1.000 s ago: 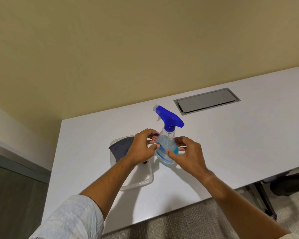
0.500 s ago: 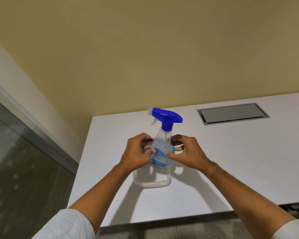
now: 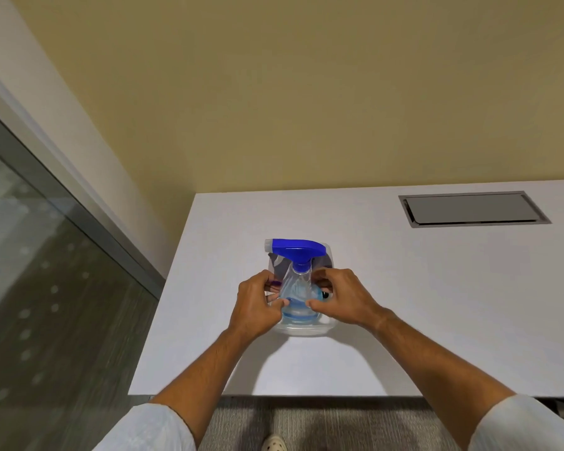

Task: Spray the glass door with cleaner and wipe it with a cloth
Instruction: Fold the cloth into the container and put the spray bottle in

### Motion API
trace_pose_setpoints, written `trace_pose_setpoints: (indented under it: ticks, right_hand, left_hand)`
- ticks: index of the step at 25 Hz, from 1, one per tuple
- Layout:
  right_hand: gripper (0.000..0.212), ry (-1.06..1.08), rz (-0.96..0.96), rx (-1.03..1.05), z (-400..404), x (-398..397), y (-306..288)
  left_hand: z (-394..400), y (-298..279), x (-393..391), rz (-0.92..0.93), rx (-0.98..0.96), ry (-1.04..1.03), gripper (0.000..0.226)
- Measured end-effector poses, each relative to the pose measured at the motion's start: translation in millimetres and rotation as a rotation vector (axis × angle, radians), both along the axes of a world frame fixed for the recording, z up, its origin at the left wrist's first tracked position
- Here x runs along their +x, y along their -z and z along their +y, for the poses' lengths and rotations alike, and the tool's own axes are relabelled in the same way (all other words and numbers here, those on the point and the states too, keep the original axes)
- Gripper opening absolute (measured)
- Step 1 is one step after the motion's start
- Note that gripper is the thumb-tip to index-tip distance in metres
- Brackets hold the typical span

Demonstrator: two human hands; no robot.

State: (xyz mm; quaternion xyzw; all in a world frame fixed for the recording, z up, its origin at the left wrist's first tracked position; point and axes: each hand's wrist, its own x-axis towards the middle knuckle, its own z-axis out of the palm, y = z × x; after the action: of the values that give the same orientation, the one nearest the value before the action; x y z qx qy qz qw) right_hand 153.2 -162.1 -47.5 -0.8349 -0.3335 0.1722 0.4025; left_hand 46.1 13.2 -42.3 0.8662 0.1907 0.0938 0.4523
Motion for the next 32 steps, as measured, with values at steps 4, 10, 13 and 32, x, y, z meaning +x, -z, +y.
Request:
trace_pose_setpoints:
  ticks: [4, 10, 13, 32]
  right_hand:
    - [0.052, -0.022, -0.009, -0.018, -0.8, -4.6, 6.4]
    - [0.049, -0.029, -0.012, -0.017, -2.0, -9.0, 9.0]
    - [0.051, -0.021, -0.011, -0.027, -1.6, -9.4, 10.4]
    - [0.089, 0.047, -0.340, -0.035, -14.5, -40.0, -14.0]
  left_hand:
    - [-2.0, 8.8, -4.3, 0.023, 0.025, -0.002, 0.034]
    - [-4.5, 16.9, -4.4, 0.042, 0.025, 0.011, 0.031]
    - [-4.3, 19.0, -3.7, 0.062, 0.028, 0.004, 0.033]
    - [-14.0, -10.4, -42.0, -0.058, 0.321, -0.076, 0.107]
